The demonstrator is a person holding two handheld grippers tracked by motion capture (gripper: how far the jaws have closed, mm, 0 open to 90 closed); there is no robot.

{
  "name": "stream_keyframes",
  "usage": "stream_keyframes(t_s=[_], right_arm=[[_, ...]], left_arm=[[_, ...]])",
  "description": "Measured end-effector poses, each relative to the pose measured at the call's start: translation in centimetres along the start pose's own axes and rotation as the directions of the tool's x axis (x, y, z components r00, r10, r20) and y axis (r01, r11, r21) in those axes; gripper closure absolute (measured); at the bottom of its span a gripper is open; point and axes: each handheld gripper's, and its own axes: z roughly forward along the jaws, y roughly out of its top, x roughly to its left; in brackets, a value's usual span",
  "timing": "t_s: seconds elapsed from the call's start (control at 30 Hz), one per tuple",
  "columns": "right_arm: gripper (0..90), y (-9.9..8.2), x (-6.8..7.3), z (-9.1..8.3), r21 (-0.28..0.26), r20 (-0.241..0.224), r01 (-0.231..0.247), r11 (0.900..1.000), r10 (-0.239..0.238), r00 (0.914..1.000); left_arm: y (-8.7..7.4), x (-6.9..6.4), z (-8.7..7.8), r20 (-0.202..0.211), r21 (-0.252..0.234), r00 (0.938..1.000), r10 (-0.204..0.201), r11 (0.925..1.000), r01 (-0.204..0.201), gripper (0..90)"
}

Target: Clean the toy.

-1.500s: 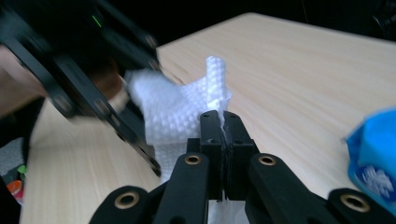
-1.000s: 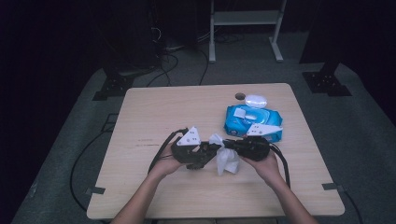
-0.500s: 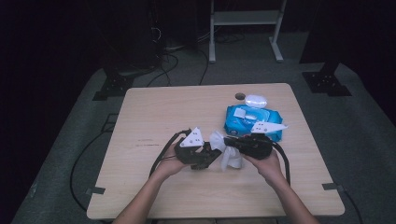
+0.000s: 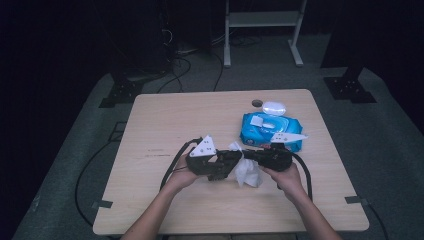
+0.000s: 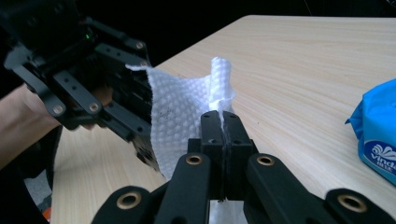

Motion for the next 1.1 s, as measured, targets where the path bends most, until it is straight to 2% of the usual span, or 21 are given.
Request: stream_keyframes(t_s=[0.1,0.23,0.3,0.4,0.47,0.57,0.7,0.9,0.97,1.1], right_arm=[[89.0,0.2,0.1,-0.2,-0.018,-0.016,-0.012,0.9998,0.012,0.9998],[89.0,0.6,0.6,-0.2,-0.026,-0.022,-0.005,0.9996,0.005,0.9998],[89.0,0.9,1.0,0.1,-0.034,-0.062,-0.001,0.9994,-0.001,0.9981],[89.0,1.8,2.3,0.8,-0.02,-0.029,0.068,0.9975,-0.068,0.9973],[89.0,2.1,2.5,1.4,-0.016,-0.051,0.058,0.9982,-0.058,0.997],[89.0,2.3,3.1,2.5,-0.009,-0.062,0.078,0.9969,-0.079,0.9949],[89.0,2.2,3.4,4.0,0.022,-0.041,0.104,0.9944,-0.103,0.9939],[88.7,0.7,2.5,5.8,0.122,0.024,0.121,0.9851,-0.125,0.9919],[88.7,0.3,2.1,6.2,0.118,0.025,0.101,0.9878,-0.105,0.9942],[88.6,0.1,2.2,6.9,0.132,0.041,0.126,0.9832,-0.133,0.9903]], left_arm=[[0.0,0.0,0.1,0.004,-0.012,1.0,-0.006,0.9999,0.006,64.1],[-0.1,0.0,0.1,0.002,-0.013,1.0,-0.008,0.9999,0.008,64.2],[-0.2,-0.2,-0.1,-0.011,-0.033,0.9999,0.002,0.9995,-0.002,65.2],[-0.4,0.0,-0.7,-0.018,-0.04,0.9996,-0.02,0.999,0.019,65.6],[-0.9,0.1,-1.2,-0.027,-0.045,0.9991,-0.034,0.9984,0.033,65.5],[-1.7,0.3,-2.3,-0.041,-0.048,0.998,-0.048,0.9978,0.046,65.7],[-2.6,0.6,-3.4,-0.044,-0.059,0.9963,-0.074,0.9957,0.071,65.8],[-4.5,1.0,-5.2,-0.055,-0.028,0.9942,-0.093,0.9954,0.091,65.8],[-5.2,1.0,-5.6,-0.062,-0.005,0.9942,-0.088,0.9961,0.088,66.2],[-6.9,0.9,-5.4,-0.077,0.065,0.9935,-0.083,0.994,0.088,66.6]])
